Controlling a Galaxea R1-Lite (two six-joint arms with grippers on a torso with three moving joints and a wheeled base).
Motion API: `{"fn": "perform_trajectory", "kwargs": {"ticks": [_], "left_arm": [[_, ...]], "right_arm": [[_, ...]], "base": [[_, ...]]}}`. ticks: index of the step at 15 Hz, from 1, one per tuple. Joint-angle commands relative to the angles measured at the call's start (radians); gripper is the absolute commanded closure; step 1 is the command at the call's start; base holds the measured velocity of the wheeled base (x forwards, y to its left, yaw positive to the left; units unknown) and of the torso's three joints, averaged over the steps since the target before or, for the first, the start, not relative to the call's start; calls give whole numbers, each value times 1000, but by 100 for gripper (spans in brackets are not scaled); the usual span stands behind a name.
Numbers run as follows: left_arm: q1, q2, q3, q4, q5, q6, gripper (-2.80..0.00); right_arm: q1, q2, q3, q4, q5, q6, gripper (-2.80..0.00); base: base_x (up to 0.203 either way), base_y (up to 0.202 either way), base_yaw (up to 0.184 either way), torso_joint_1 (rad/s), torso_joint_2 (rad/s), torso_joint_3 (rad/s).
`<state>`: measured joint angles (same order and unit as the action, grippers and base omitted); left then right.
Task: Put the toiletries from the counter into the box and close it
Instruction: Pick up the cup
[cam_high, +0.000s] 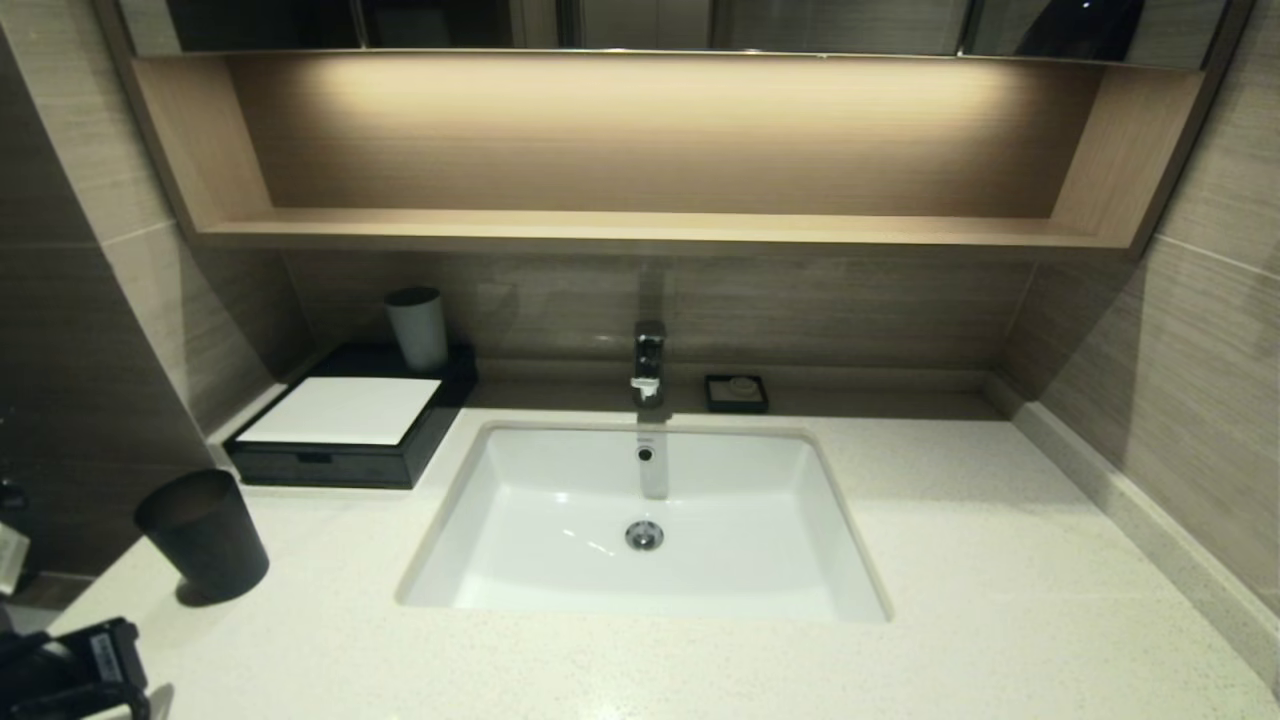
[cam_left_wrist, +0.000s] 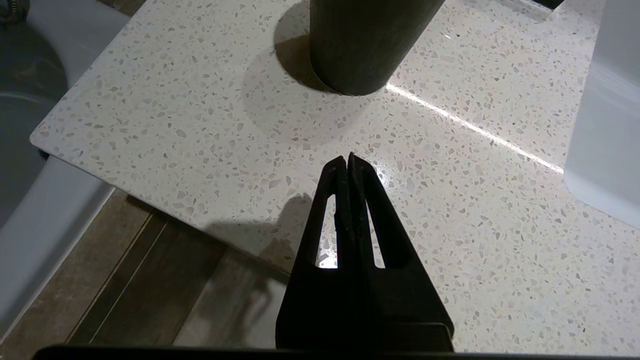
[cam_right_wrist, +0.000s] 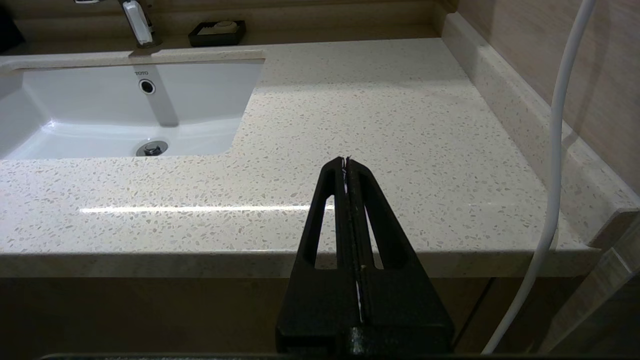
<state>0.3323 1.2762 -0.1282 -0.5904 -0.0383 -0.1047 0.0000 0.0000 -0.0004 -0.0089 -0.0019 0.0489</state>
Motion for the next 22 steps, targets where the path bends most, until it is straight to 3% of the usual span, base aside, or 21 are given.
{"fn": "perform_trajectory", "kwargs": {"ticks": [1, 8, 9, 13, 22], "left_arm": [[0, 92, 24, -57, 0, 2, 0], [-12, 125, 65, -106, 0, 7, 0], [-12, 133, 64, -109, 0, 7, -280], [-13, 165, 68, -158, -2, 6, -280], [-13, 383, 104, -464, -7, 31, -280]], "right_arm": [[0, 2, 0, 0, 0, 0, 0], [0, 2, 0, 0, 0, 0, 0], [0, 2, 0, 0, 0, 0, 0], [0, 2, 0, 0, 0, 0, 0], [0, 2, 0, 0, 0, 0, 0]], "base": [[0, 0, 0, 0, 0, 0], [0, 0, 0, 0, 0, 0], [0, 0, 0, 0, 0, 0], [0, 0, 0, 0, 0, 0], [0, 0, 0, 0, 0, 0]]}}
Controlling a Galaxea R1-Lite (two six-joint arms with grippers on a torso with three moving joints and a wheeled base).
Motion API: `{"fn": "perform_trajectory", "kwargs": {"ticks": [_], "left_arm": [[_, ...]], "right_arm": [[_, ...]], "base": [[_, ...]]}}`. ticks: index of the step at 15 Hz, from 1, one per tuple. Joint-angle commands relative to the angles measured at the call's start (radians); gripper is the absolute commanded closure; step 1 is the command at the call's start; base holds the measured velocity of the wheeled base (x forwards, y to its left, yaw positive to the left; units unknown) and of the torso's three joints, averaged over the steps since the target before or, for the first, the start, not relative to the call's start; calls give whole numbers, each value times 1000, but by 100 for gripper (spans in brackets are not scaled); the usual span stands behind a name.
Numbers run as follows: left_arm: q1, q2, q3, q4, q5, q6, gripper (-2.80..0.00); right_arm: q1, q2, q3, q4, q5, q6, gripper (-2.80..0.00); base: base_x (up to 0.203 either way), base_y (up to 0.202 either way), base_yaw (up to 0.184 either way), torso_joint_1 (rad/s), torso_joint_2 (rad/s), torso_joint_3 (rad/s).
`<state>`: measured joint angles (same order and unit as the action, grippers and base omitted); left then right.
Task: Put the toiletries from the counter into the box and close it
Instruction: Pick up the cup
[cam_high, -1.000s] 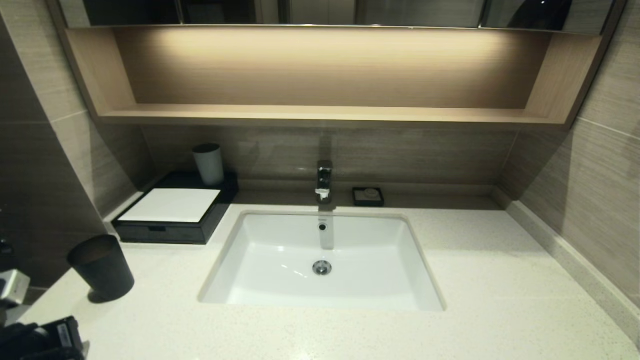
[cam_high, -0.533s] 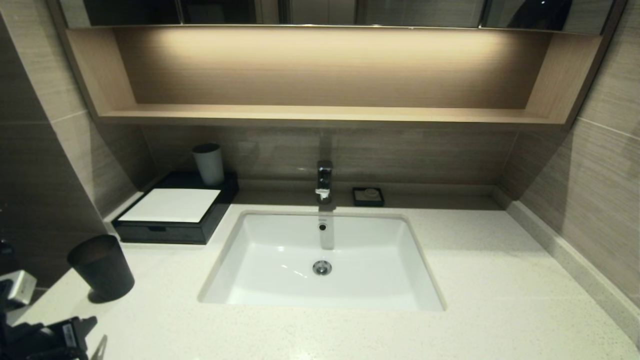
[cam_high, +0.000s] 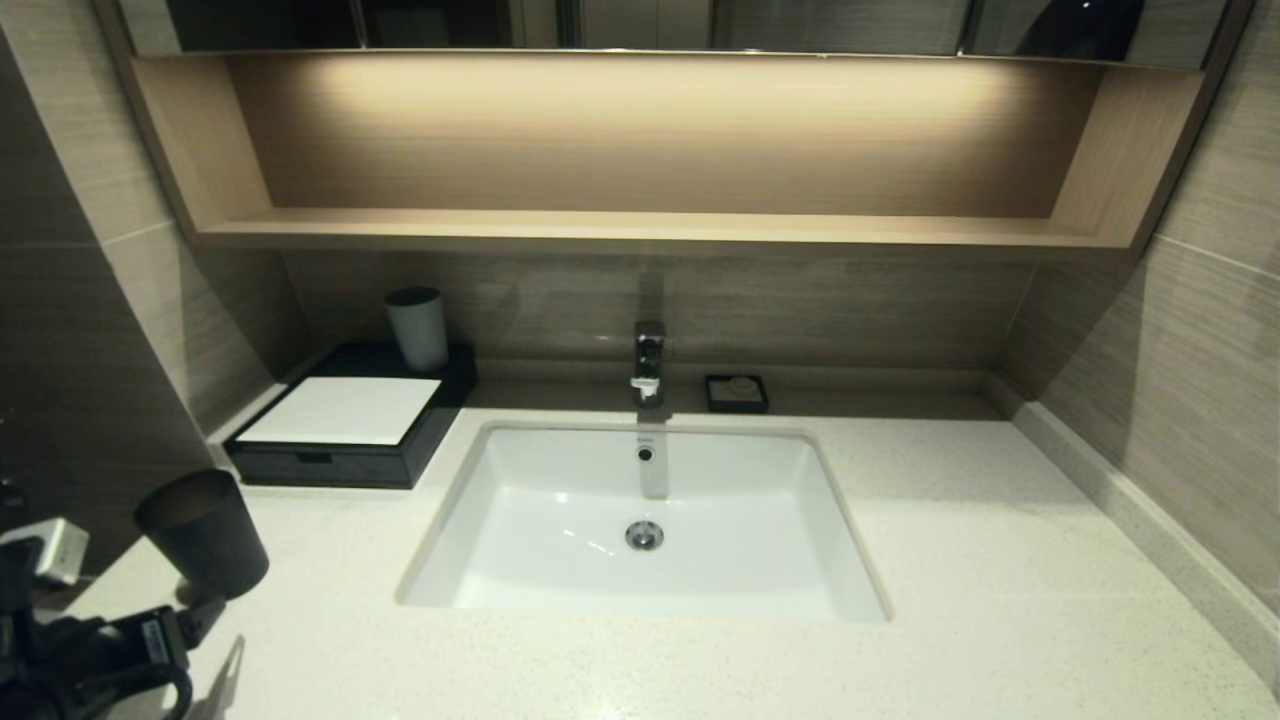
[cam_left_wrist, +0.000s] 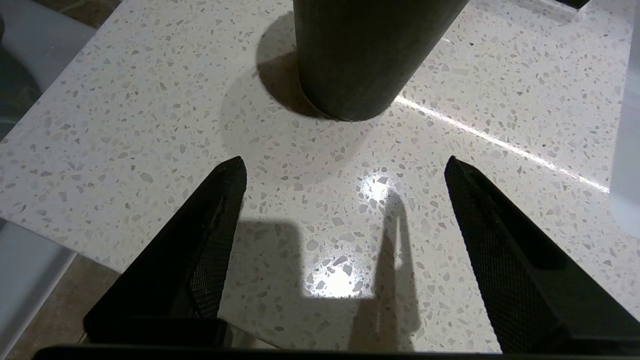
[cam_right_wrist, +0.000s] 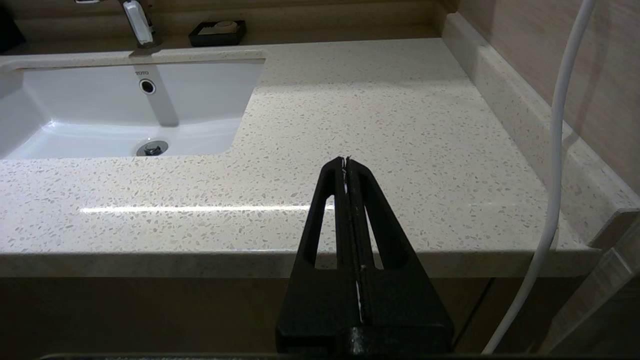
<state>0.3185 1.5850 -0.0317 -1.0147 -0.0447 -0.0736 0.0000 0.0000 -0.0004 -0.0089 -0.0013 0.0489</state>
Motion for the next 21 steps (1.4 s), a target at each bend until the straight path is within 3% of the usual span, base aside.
{"fn": "perform_trajectory", "kwargs": {"ticks": [1, 11, 21], "left_arm": [[1, 107, 19, -86, -1, 0, -280], [1, 349, 31, -426, -3, -9, -280], [2, 432, 30, -515, -4, -11, -280]], "right_arm": [[0, 2, 0, 1, 0, 0, 0], [0, 2, 0, 0, 0, 0, 0], [0, 2, 0, 0, 0, 0, 0]], "base": [[0, 0, 0, 0, 0, 0], [0, 0, 0, 0, 0, 0], [0, 0, 0, 0, 0, 0]]}}
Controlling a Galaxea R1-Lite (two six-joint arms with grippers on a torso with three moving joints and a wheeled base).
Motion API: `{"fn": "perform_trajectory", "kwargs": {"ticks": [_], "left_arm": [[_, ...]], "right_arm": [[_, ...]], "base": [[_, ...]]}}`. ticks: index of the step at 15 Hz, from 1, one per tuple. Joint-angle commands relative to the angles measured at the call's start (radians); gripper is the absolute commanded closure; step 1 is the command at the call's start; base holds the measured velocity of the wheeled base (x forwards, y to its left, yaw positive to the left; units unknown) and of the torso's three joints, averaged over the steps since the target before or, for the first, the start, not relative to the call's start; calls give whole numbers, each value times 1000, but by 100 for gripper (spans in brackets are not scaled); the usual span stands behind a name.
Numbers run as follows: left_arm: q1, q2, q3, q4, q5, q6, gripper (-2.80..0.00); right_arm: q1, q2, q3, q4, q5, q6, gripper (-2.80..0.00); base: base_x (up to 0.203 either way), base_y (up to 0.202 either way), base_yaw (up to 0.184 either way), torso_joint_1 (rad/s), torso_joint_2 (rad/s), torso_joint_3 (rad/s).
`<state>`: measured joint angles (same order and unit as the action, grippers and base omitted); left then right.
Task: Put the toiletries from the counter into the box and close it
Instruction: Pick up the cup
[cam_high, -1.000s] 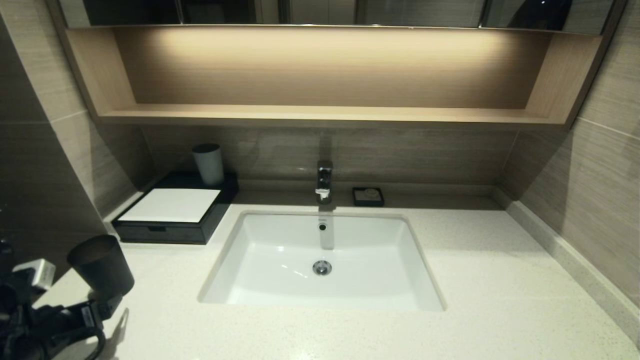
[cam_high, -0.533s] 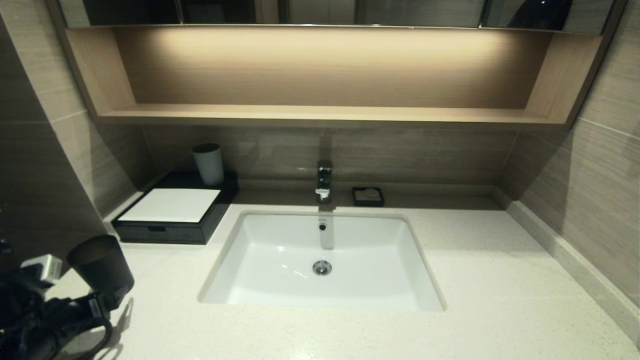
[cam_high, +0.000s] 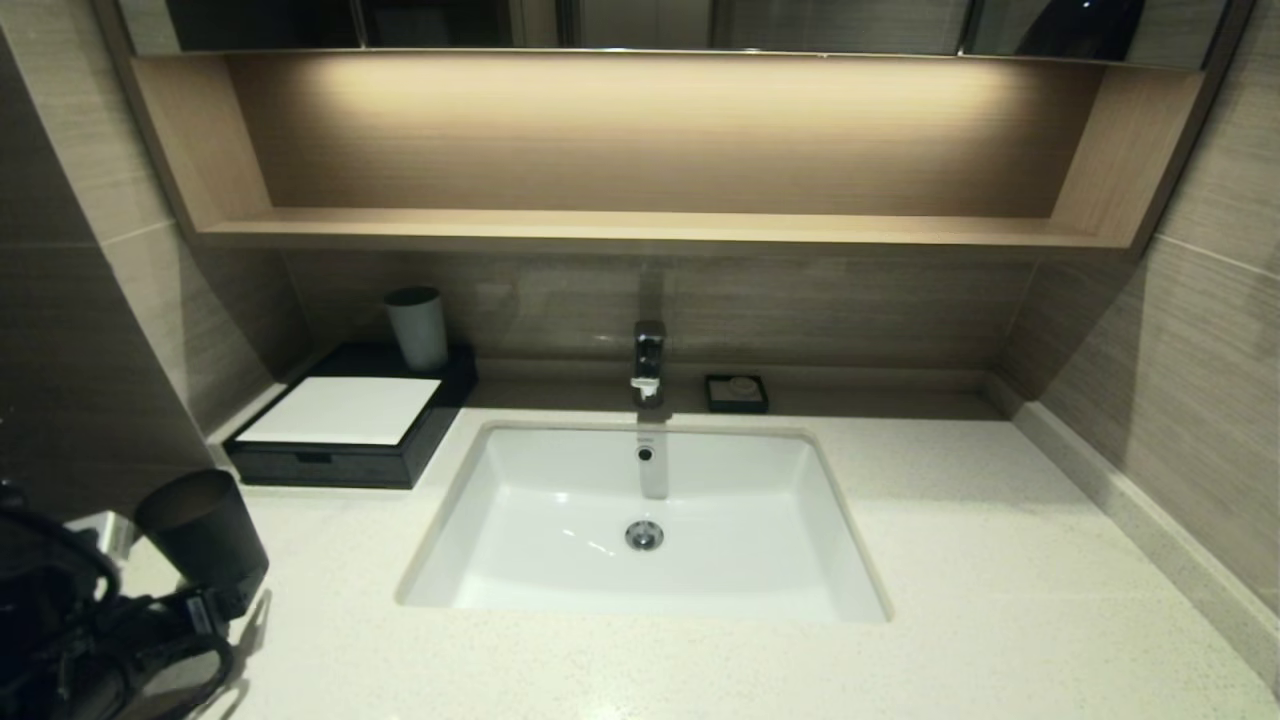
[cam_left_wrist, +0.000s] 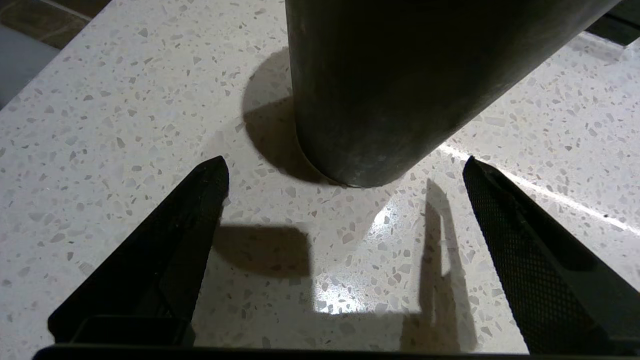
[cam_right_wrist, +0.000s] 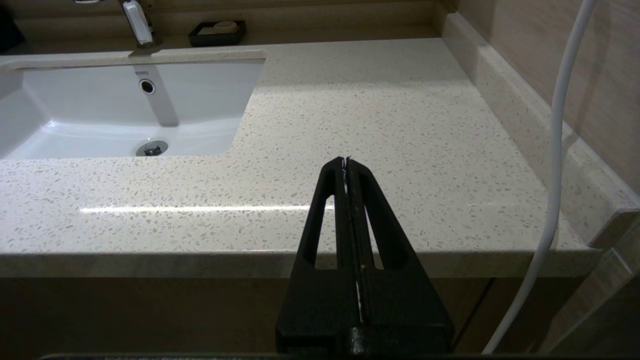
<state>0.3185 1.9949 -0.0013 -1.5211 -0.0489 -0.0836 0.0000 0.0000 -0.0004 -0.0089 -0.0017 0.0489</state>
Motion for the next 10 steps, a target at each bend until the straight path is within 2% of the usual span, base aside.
{"fn": "perform_trajectory", "kwargs": {"ticks": [1, 10], "left_arm": [[1, 28, 0, -9, 0, -1, -280], [1, 25, -17, -9, 0, 5, -280]], "right_arm": [[0, 2, -1, 0, 0, 0, 0], [0, 2, -1, 0, 0, 0, 0]], "base": [[0, 0, 0, 0, 0, 0], [0, 0, 0, 0, 0, 0]]}}
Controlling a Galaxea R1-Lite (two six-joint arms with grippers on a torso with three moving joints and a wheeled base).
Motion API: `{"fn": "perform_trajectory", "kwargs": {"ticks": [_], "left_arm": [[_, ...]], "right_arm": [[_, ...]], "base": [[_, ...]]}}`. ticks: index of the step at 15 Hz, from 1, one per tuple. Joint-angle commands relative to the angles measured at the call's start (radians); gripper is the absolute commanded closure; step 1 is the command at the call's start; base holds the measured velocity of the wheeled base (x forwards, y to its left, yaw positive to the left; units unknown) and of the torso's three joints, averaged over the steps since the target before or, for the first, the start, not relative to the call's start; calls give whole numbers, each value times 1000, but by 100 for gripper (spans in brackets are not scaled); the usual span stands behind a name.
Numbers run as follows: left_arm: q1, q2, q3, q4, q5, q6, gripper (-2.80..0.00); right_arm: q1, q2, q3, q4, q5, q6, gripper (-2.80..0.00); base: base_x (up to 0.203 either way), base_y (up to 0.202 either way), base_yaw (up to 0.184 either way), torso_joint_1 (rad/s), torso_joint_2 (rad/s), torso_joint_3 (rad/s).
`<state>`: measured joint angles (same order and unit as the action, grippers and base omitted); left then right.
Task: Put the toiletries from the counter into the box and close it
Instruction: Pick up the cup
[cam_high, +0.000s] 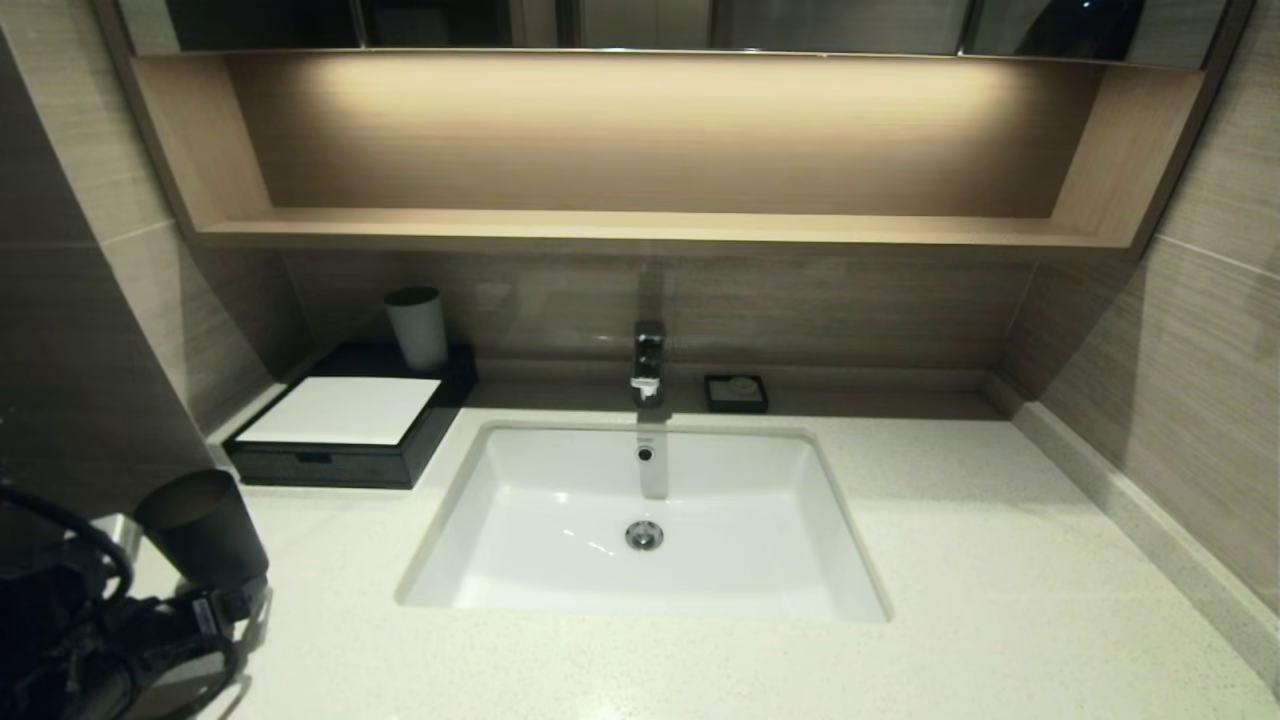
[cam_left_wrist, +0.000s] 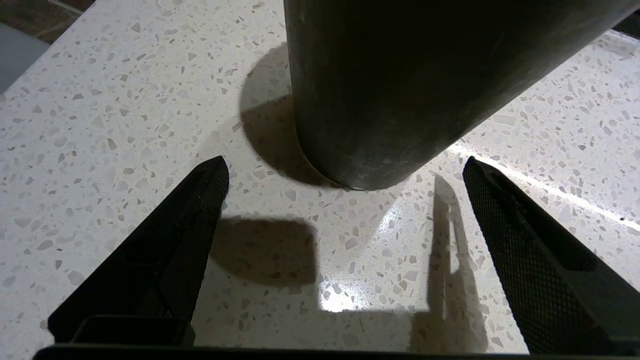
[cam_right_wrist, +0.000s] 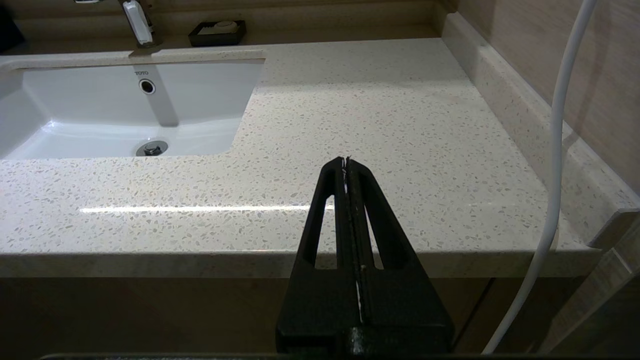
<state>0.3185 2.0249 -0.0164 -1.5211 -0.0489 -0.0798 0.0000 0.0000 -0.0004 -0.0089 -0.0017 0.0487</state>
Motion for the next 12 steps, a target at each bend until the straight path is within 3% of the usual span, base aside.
{"fn": "perform_trajectory", "kwargs": {"ticks": [1, 12], "left_arm": [[1, -6, -2, -9, 0, 3, -280], [-3, -9, -40, -9, 0, 35, -280]], "right_arm": [[0, 2, 0, 0, 0, 0, 0], [0, 2, 0, 0, 0, 0, 0]], "base": [[0, 0, 0, 0, 0, 0], [0, 0, 0, 0, 0, 0]]}}
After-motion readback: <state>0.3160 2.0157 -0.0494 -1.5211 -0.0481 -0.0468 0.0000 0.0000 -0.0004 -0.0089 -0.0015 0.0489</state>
